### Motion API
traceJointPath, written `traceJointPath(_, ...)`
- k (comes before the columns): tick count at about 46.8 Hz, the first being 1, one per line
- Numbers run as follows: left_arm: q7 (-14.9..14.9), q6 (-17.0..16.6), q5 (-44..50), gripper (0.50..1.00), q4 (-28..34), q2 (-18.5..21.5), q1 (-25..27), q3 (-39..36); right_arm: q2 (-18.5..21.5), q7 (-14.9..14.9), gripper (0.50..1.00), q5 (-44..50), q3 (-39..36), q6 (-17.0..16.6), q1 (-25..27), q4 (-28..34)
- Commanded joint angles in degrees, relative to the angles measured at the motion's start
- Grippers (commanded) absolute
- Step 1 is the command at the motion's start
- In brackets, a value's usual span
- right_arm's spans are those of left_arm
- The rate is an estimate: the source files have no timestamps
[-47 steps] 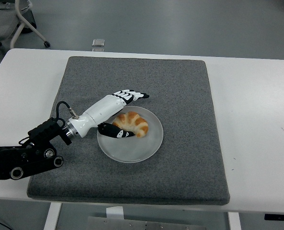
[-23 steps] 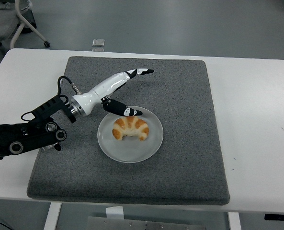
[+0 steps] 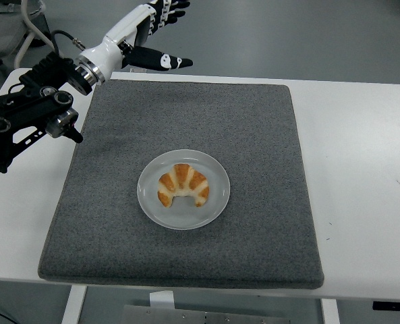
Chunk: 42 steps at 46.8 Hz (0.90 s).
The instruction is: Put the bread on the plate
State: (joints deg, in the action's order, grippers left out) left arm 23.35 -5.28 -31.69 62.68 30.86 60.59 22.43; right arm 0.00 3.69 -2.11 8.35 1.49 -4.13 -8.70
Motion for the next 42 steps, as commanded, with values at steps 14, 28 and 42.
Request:
traceJointPath(14, -4.1, 11.8, 27.3, 0.990, -13.8, 0.1, 5.2, 0.1, 0.0, 0.0, 0.930, 0.1, 0.0, 0.0, 0.0, 0.0)
traceJointPath(28, -3.5, 16.7, 31.5, 0.990, -18.5, 0.1, -0.6, 8.2, 0.0, 0.0, 0.930, 0.0, 0.0, 0.0, 0.0, 0.0)
traceJointPath(42, -3.0, 19.6, 31.5, 0.990, -21.4, -0.6, -6.7, 12.8, 0.0, 0.0, 0.930, 0.0, 0.0, 0.0, 0.0, 0.0)
